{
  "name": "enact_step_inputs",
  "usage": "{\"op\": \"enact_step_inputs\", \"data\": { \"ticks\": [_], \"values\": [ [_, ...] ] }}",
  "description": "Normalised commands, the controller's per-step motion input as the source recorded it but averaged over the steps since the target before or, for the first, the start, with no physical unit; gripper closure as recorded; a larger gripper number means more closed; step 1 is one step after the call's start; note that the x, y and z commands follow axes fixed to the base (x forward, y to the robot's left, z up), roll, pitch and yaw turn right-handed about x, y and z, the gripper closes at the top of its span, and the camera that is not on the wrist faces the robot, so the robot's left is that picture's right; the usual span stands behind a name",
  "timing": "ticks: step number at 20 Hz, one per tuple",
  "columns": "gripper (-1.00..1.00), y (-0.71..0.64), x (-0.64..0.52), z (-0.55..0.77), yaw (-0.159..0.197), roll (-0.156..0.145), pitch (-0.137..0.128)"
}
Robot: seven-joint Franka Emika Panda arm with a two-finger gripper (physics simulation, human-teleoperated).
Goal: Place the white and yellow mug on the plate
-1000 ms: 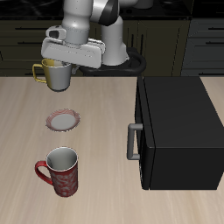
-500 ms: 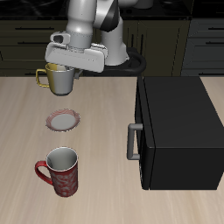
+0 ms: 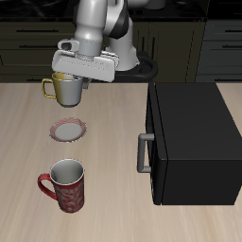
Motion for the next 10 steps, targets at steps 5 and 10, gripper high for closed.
{"op": "enact_step_inputs", "data": {
  "ticks": [5, 10],
  "values": [
    [1.00, -0.04, 0.07, -0.21, 0.013, -0.014, 0.022],
    [1.00, -0.05, -0.03, -0.18, -0.031, -0.020, 0.023]
  ]
}}
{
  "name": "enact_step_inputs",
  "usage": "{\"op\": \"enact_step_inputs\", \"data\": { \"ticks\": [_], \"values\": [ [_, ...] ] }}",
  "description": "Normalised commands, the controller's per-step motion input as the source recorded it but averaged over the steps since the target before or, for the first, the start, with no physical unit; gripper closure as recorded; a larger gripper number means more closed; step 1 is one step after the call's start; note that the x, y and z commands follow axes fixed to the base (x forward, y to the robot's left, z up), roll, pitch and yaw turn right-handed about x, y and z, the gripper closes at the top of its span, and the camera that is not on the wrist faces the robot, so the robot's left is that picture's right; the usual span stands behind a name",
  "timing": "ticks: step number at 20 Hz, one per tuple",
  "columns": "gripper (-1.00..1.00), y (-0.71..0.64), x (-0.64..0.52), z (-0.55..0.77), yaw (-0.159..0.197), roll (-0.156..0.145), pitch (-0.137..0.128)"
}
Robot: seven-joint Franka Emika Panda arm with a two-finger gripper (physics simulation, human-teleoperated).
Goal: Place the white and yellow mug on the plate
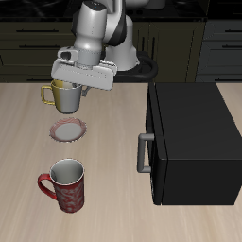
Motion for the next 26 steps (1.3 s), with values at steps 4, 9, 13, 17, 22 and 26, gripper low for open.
{"op": "enact_step_inputs", "data": {
  "ticks": [4, 9, 13, 17, 22, 26],
  "values": [
    [1.00, 0.08, -0.05, -0.21, 0.027, 0.015, -0.005],
    [1.00, 0.05, 0.00, -0.18, 0.037, 0.001, -0.028],
    [1.00, -0.02, 0.05, -0.14, -0.008, -0.005, 0.011],
    [1.00, -0.04, 0.07, -0.24, -0.013, -0.011, 0.025],
    [1.00, -0.02, 0.00, -0.25, -0.015, 0.003, 0.052],
    [1.00, -0.01, -0.03, -0.10, -0.016, -0.013, 0.014]
  ]
}}
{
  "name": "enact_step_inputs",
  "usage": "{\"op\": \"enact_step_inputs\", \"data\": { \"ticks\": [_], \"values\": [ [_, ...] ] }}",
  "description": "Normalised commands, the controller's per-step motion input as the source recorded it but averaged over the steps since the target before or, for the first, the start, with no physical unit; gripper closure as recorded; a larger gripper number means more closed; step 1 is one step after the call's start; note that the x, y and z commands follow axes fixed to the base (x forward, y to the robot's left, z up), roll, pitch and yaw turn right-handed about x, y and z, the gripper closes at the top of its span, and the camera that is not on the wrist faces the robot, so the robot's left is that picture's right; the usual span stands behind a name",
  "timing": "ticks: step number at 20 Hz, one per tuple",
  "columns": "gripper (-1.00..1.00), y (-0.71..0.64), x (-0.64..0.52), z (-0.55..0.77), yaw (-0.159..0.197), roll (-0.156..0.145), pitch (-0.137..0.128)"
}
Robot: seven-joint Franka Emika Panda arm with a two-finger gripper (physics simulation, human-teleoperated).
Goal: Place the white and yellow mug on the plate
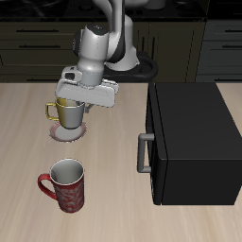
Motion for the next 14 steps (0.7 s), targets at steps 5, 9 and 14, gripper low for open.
{"op": "enact_step_inputs", "data": {
  "ticks": [5, 9, 14],
  "values": [
    [1.00, -0.06, 0.04, -0.20, 0.016, -0.013, 0.020],
    [1.00, -0.12, 0.04, -0.08, -0.020, -0.019, 0.021],
    [1.00, -0.07, 0.03, -0.09, -0.002, -0.017, 0.016]
  ]
}}
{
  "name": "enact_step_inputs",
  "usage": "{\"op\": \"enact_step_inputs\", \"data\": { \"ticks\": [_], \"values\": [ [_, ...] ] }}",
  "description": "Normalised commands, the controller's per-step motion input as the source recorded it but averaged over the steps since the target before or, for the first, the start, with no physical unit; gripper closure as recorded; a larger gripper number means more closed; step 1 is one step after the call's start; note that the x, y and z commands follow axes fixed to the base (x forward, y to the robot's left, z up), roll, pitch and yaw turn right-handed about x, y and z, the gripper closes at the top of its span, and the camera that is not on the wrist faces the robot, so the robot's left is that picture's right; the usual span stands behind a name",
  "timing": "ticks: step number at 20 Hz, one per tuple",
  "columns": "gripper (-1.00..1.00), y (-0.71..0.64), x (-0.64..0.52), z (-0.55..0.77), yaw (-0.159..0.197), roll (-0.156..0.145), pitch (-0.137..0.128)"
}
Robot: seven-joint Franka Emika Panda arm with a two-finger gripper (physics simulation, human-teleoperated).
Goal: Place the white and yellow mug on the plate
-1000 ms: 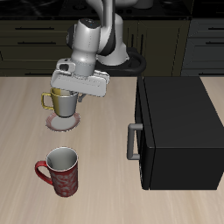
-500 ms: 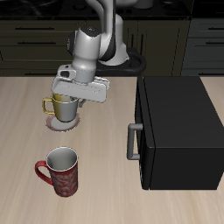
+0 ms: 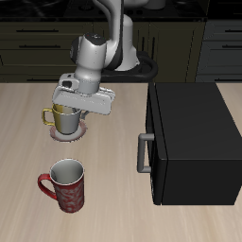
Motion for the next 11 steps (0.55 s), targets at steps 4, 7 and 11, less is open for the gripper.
{"op": "enact_step_inputs", "data": {
  "ticks": [4, 7, 11],
  "values": [
    [-1.00, -0.08, 0.04, -0.14, -0.041, -0.035, 0.064],
    [-1.00, -0.01, 0.04, -0.08, -0.005, 0.023, 0.004],
    [-1.00, 0.06, -0.02, 0.02, -0.005, 0.023, 0.009]
  ]
}}
